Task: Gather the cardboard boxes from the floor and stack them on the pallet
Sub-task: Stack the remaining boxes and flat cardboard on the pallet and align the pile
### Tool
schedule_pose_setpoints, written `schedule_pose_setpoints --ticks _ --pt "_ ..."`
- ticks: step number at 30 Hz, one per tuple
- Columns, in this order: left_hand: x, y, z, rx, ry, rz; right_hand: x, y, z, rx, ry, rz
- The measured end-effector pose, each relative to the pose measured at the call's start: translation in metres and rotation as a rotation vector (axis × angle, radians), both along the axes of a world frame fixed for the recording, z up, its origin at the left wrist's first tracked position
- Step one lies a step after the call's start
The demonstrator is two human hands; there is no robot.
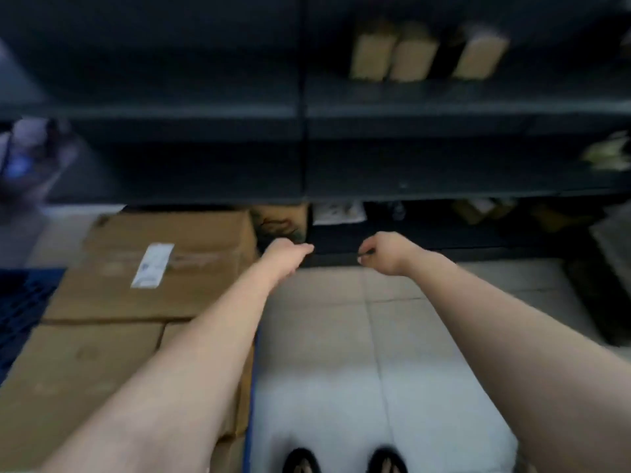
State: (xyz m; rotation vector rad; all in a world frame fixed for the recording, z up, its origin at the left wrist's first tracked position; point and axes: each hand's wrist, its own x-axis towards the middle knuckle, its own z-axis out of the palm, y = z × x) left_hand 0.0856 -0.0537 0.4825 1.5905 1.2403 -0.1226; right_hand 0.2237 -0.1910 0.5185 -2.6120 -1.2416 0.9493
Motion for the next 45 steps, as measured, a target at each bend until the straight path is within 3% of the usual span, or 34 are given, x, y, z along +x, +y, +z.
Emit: schedule_pose_setpoints --ticks 3,9,13,17,20,24,27,30,34,40,45 --pt "0.087 -0.061 0.102 0.197 -0.119 -0.338 0.05 -0.104 0.092 0.085 -0.121 -0.225" --pt "0.189 -0.279 0.244 0.332 -0.292 -0.863 0.07 -0.367 0.222 0.051 -0.339 -0.6" --pt "0.197 -0.466 0.28 0.332 -0.347 -1.104 0.023 -0.556 0.254 -0.029 -0.338 -0.831" --pt "0.167 -0.662 0.272 0.264 -0.316 -1.31 -0.06 -0.742 0.255 -0.207 -0.249 -1.004" --pt "0.143 -0.793 0.253 0.227 -0.307 -1.418 -0.126 -0.863 0.249 -0.277 -0.16 -1.171" --pt "0.105 -0.914 0.233 0.288 -0.235 -1.592 -0.177 -0.972 0.226 -0.196 -0.242 -1.386" --pt "0.085 -0.967 0.209 0.268 -0.097 -1.735 -0.199 -1.016 0.191 -0.121 -0.102 -1.473" --pt "0.078 -1.007 0.177 0.257 -0.091 -1.792 -0.215 -1.046 0.155 -0.157 0.082 -1.518" --pt "0.084 -1.054 0.121 0.227 -0.091 -1.801 -0.229 -1.087 0.095 -0.19 0.158 -1.608" --pt "0.099 -1.094 -0.012 0.185 0.084 -1.785 -0.226 -1.132 -0.023 -0.157 0.33 -1.788" --pt "0.123 -1.131 -0.207 0.039 0.093 -1.543 -0.184 -1.165 -0.203 0.085 0.295 -2.041"
